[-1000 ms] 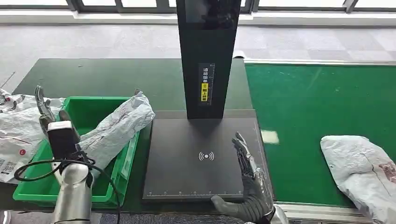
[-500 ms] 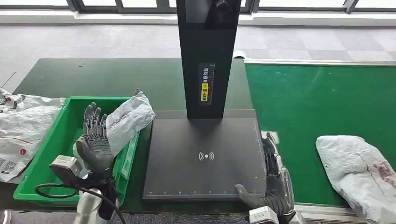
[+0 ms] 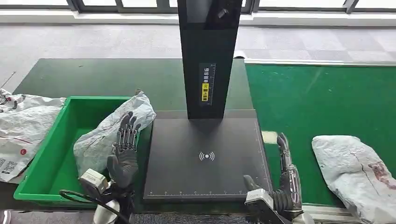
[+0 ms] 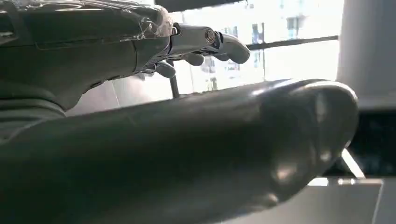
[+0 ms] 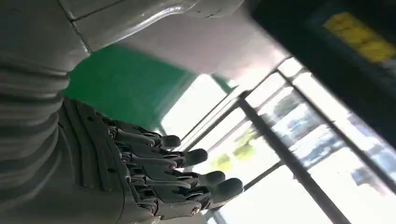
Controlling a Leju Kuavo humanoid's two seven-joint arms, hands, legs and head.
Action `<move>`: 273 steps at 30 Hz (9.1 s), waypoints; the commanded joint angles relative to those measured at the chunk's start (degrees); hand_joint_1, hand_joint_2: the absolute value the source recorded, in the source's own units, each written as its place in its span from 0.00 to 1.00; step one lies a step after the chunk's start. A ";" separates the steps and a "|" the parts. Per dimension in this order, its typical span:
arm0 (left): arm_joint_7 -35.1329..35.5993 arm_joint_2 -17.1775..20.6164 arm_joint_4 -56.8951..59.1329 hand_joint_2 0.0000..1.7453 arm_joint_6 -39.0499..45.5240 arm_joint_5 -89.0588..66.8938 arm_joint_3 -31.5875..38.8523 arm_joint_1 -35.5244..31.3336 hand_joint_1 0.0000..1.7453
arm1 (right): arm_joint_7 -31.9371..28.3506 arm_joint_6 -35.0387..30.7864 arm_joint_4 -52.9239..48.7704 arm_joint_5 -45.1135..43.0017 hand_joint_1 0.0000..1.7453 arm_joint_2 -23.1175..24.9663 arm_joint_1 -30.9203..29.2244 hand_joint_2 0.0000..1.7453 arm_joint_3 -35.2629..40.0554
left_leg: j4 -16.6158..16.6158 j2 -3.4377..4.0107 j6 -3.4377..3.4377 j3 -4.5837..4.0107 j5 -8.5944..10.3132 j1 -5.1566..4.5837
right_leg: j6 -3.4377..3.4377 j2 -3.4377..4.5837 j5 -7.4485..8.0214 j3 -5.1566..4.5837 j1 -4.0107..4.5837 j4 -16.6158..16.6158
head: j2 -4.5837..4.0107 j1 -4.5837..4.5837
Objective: Moved the parcel from conveyor to table for the left to box.
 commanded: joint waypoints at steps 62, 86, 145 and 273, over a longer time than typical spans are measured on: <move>-3.58 0.67 4.22 0.00 -3.73 -4.49 -2.03 1.69 0.00 | 17.40 -1.05 53.36 30.65 0.00 -19.00 -21.98 1.00 -46.38 | -0.05 -0.01 0.27 0.03 0.04 -0.10 | 0.25 -0.10 0.10 0.13 -0.08 -0.14 | 0.00 0.00; -2.97 1.00 7.24 0.00 -2.24 -5.51 -3.40 -0.04 0.00 | 8.80 -4.00 47.57 14.63 1.00 -13.68 -21.24 1.00 -39.63 | -0.03 0.01 0.26 0.02 0.05 -0.12 | 0.26 -0.10 0.11 0.13 -0.11 -0.10 | 0.00 0.00; -4.20 -1.03 11.56 0.00 -2.01 -5.36 -5.02 -2.73 0.00 | -8.13 -23.76 -8.03 -3.20 1.00 -5.98 -1.77 1.00 3.98 | -0.06 -0.07 0.25 -0.08 0.08 -0.09 | 0.20 -0.27 0.04 0.03 -0.08 -0.07 | 0.00 0.00; 10.58 -0.49 18.17 0.00 17.02 -34.63 -9.61 -10.00 0.00 | 8.91 10.11 9.39 -0.43 0.00 -6.75 -2.80 1.00 11.07 | -0.28 -0.21 0.08 -0.05 0.49 0.04 | 0.16 -0.37 0.40 0.12 0.05 -0.36 | 0.00 0.00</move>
